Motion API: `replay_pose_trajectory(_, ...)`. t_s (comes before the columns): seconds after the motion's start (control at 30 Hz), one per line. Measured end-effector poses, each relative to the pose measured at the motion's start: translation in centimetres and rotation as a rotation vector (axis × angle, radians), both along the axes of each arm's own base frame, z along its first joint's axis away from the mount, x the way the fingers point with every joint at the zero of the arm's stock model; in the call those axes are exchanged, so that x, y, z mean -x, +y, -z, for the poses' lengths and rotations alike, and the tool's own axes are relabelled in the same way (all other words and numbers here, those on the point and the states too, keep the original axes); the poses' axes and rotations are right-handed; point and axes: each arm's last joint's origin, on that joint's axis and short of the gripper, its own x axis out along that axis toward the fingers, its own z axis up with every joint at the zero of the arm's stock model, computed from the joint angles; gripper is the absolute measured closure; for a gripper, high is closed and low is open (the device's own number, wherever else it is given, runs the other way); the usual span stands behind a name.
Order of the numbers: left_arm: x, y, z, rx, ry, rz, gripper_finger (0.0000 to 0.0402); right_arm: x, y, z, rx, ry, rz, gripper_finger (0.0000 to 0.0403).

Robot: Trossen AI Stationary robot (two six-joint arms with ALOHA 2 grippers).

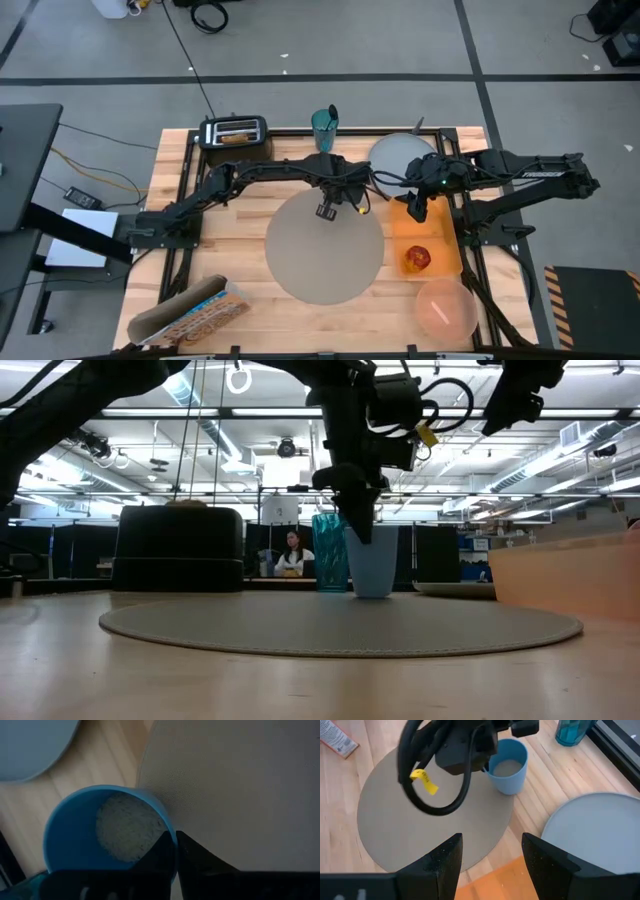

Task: Arrange a breakfast setting
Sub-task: Put the light blue cup on the top right of the brown table mat

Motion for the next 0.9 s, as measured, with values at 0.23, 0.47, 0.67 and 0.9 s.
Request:
replay_pose_trajectory(0.23, -0.03, -0.32, 0.0, 0.008, -0.002, -0.011, 0.0379, 0.0, 0.0, 0.0, 0.0, 0.0, 0.0, 0.019)
replay_pose_trajectory(0.47, 0.07, -0.34, -0.59, 0.009, -0.007, -0.011, 0.0378, 0.0, -0.08, 0.0, 0.0, 0.0, 0.005, 0.019)
replay_pose_trajectory(0.67, -0.01, -0.78, -0.68, 0.055, -0.019, 0.004, 0.0377, -0.02, -0.24, -0.02, -0.001, -0.003, 0.015, 0.019)
replay_pose_trajectory(0.9, -0.31, -0.79, -0.78, 0.057, -0.053, -0.006, 0.0377, -0.02, -0.25, -0.02, -0.001, -0.003, 0.015, 0.019)
